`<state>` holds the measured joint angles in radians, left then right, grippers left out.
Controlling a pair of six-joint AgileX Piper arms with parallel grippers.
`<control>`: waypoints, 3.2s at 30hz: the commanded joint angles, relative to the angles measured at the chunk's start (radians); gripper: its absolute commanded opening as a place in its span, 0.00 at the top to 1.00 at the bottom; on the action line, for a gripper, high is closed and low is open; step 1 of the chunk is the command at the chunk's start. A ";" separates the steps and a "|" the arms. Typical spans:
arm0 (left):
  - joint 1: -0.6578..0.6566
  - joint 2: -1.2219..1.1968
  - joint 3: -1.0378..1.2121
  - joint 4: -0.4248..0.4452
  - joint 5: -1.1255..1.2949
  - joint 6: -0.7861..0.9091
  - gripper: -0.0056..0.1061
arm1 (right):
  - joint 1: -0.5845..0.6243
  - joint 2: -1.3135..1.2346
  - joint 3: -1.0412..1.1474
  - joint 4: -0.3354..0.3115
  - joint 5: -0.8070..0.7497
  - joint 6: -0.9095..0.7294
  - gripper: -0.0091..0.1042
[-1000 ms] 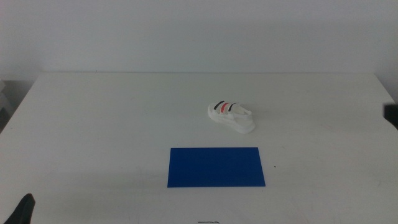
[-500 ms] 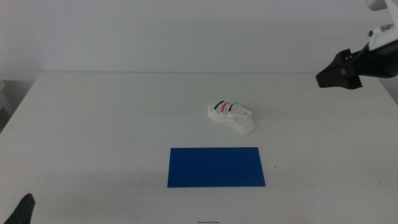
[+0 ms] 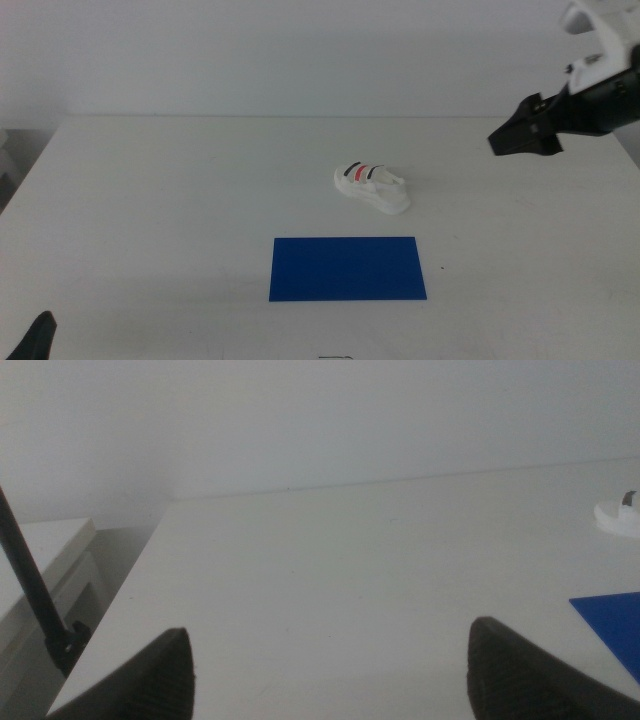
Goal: Use one arm to grab the shoe from the table and place it on the mat.
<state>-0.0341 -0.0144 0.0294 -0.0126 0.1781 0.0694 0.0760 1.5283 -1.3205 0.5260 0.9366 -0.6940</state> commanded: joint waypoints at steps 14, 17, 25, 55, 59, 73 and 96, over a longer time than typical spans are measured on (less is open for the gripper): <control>-0.004 -0.019 -0.003 -0.009 -0.083 -0.015 0.11 | 0.177 0.335 -0.403 -0.045 -0.050 -0.084 0.09; -0.004 -0.019 -0.003 -0.009 -0.083 -0.015 0.11 | 0.180 0.429 -0.493 -0.046 -0.039 -0.081 0.09; -0.004 -0.019 -0.003 -0.009 -0.083 -0.015 0.11 | 0.202 0.578 -0.615 -0.051 -0.025 -0.102 0.10; -0.004 -0.019 -0.003 -0.009 -0.083 -0.015 0.11 | 0.259 0.719 -0.615 -0.086 -0.140 -0.202 0.93; -0.004 -0.019 -0.003 -0.009 -0.083 -0.015 0.11 | 0.261 0.639 -0.613 -0.073 -0.082 -0.183 0.93; -0.004 -0.019 -0.003 -0.009 -0.083 -0.015 0.11 | 0.388 0.230 -0.257 -0.141 -0.124 0.014 0.93; -0.004 -0.019 -0.003 -0.009 -0.083 -0.015 0.11 | 0.448 0.284 -0.214 -0.210 -0.169 0.123 0.93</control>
<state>-0.0341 -0.0144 0.0294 -0.0126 0.1781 0.0694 0.5216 1.8630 -1.5093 0.3069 0.8101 -0.5406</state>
